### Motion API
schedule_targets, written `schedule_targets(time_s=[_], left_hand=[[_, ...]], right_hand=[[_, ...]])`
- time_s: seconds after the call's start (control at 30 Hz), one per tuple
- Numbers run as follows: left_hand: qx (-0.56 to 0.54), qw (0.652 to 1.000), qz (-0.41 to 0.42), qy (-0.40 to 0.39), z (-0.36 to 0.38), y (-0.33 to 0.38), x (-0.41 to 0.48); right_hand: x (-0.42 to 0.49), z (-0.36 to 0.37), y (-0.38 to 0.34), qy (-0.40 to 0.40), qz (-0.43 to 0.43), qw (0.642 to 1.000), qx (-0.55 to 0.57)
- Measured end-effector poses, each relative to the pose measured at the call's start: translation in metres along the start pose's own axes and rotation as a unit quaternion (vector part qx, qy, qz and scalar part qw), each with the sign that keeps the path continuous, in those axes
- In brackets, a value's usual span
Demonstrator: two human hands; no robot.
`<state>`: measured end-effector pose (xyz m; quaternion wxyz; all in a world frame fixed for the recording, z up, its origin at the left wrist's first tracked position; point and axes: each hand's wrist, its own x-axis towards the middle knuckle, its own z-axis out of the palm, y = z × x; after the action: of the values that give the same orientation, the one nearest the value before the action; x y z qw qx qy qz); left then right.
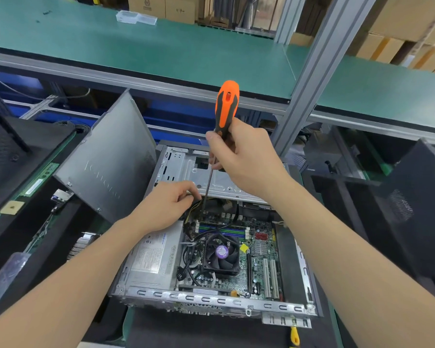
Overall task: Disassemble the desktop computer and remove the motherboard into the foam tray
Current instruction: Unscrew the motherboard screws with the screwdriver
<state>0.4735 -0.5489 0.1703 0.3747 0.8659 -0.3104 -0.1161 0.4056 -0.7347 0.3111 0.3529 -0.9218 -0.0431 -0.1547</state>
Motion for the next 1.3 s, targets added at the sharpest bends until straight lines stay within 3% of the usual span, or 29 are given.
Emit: schedule_targets(time_s=[0.33,0.77,1.03,1.1,1.17,1.2,1.23,1.27,1.3], left_hand=[[0.134,0.990,0.007,-0.054,0.017,0.006,0.007],[0.100,0.990,-0.083,-0.051,0.030,0.023,0.018],[0.153,0.985,-0.060,-0.054,0.025,0.024,0.011],[0.102,0.991,-0.080,-0.027,0.021,0.027,0.009],[-0.083,0.986,-0.144,0.008,0.013,0.033,0.011],[-0.254,0.949,-0.185,0.025,0.009,0.038,0.012],[-0.410,0.886,-0.213,0.035,0.004,0.042,0.012],[-0.516,0.826,-0.224,0.035,-0.001,0.044,0.011],[-0.564,0.793,-0.228,0.037,-0.006,0.044,0.011]], right_hand=[[-0.010,-0.028,0.008,0.037,0.015,0.999,0.007],[-0.017,-0.047,0.010,0.080,0.018,0.996,0.045],[-0.022,-0.056,0.016,0.096,0.017,0.994,0.051],[-0.023,-0.054,0.020,0.098,0.025,0.992,0.074],[-0.022,-0.047,0.025,0.092,0.044,0.989,0.108],[-0.022,-0.041,0.027,0.085,0.055,0.986,0.129],[-0.021,-0.035,0.029,0.077,0.065,0.984,0.150],[-0.020,-0.028,0.030,0.067,0.073,0.980,0.172],[-0.020,-0.021,0.031,0.056,0.078,0.977,0.192]])
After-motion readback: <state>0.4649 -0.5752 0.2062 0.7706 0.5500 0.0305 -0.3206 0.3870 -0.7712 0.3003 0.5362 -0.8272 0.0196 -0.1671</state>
